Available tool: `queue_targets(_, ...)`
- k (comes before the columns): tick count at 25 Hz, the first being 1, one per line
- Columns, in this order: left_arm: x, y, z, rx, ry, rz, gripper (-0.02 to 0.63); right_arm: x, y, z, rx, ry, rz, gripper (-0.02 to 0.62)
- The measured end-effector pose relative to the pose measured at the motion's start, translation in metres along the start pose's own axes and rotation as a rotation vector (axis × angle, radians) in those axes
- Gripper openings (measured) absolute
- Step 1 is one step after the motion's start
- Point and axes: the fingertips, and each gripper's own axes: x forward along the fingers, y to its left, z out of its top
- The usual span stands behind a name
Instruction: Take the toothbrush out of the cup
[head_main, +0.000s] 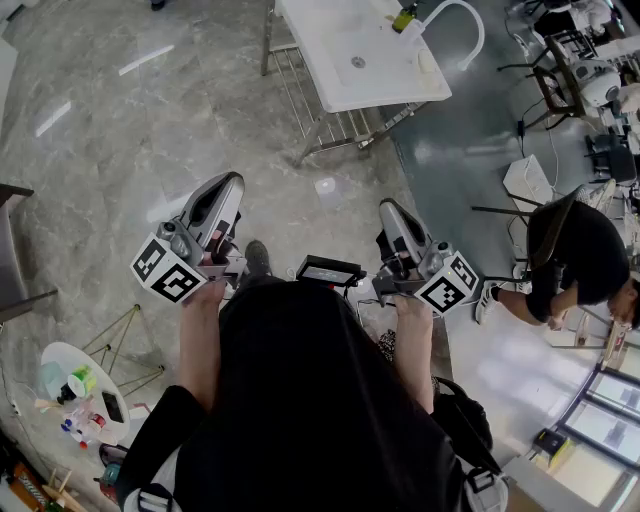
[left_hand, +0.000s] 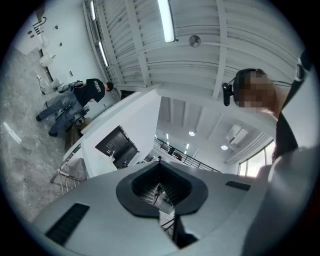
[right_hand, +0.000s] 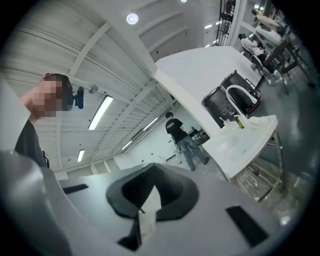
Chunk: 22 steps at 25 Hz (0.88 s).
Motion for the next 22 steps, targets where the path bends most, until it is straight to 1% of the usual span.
queue_targets(8,-0.013,0.051,0.027,-0.007,-0.013,0.017,0.006,0.050,0.005,-0.009,-0.018,0.026,-0.013,0.005)
queue_targets(12,-0.015,0.069,0.044,-0.015,-0.037,0.020,0.006,0.072,0.003,-0.010,-0.023,0.050,-0.015,0.005)
queue_targets(17,-0.022,0.083,0.061,-0.006,-0.063,0.060,0.006,0.096,0.002,-0.011,-0.016,0.077,0.012,0.005)
queue_targets(22,-0.022,0.101,0.070,-0.002,-0.070,0.114,0.006,0.130,-0.018,-0.015,0.026,0.109,0.043,0.005)
